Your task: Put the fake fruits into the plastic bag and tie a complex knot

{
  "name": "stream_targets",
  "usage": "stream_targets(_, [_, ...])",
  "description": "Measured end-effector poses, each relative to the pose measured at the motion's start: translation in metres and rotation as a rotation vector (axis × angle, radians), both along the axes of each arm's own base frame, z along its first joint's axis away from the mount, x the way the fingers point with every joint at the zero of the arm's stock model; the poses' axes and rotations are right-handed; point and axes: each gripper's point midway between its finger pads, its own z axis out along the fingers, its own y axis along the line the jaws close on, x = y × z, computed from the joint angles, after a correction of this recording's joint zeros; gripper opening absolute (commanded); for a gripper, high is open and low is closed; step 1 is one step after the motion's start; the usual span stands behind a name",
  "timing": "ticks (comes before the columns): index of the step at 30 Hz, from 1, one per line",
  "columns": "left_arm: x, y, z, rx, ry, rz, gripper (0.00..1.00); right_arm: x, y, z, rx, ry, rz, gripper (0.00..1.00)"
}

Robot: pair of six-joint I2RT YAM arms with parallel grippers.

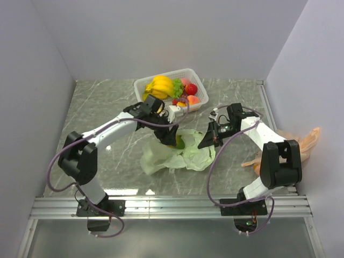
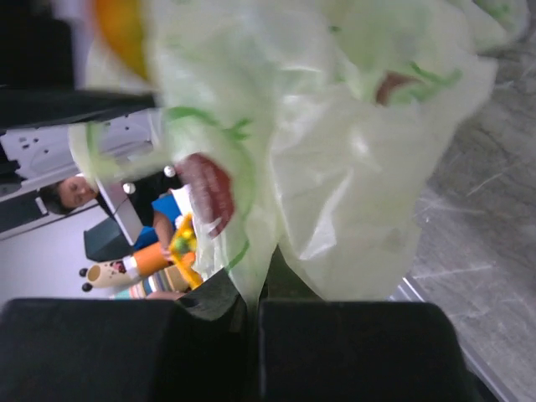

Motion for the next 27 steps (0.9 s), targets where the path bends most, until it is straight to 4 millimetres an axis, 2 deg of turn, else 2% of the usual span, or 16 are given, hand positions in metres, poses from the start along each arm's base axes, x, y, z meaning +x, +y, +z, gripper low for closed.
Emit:
stream_targets(5, [-0.013,0.023,-0.074,0.183,0.033,-0.014,0.00,0.008,-0.018,0.011,0.040,-0.004,-0.043,0.00])
stream_targets(7, [-0.021,0.035,-0.091,0.233,0.042,-0.028,0.00,0.011,-0.025,0.013,0.045,-0.006,-0.062,0.00])
stream_targets(9, [-0.022,0.042,-0.095,0.252,0.023,-0.038,0.00,0.012,-0.032,0.011,0.036,-0.007,-0.073,0.00])
stream_targets(12, [-0.019,0.047,-0.092,0.255,-0.010,-0.046,0.02,0.009,-0.035,0.005,0.004,-0.014,-0.060,0.00])
stream_targets(15, [-0.015,0.047,-0.078,0.221,-0.023,-0.039,0.07,-0.002,-0.027,-0.006,-0.055,-0.029,0.003,0.00])
stream_targets(19, [-0.007,0.027,-0.038,0.113,-0.067,-0.047,0.09,-0.022,-0.009,-0.014,-0.129,-0.088,0.106,0.00])
stream_targets(22, [-0.004,0.007,-0.011,0.039,-0.124,-0.077,0.15,-0.021,-0.004,-0.012,-0.152,-0.142,0.118,0.00])
stream_targets(24, [-0.007,0.002,-0.009,0.025,-0.131,-0.094,0.26,-0.015,-0.004,-0.012,-0.166,-0.165,0.106,0.00])
stream_targets(25, [-0.010,0.002,-0.011,0.028,-0.128,-0.103,0.40,-0.013,-0.005,-0.013,-0.174,-0.171,0.100,0.00])
stream_targets(27, [-0.016,0.005,-0.018,0.044,-0.109,-0.122,0.62,-0.010,-0.005,-0.014,-0.184,-0.178,0.090,0.00])
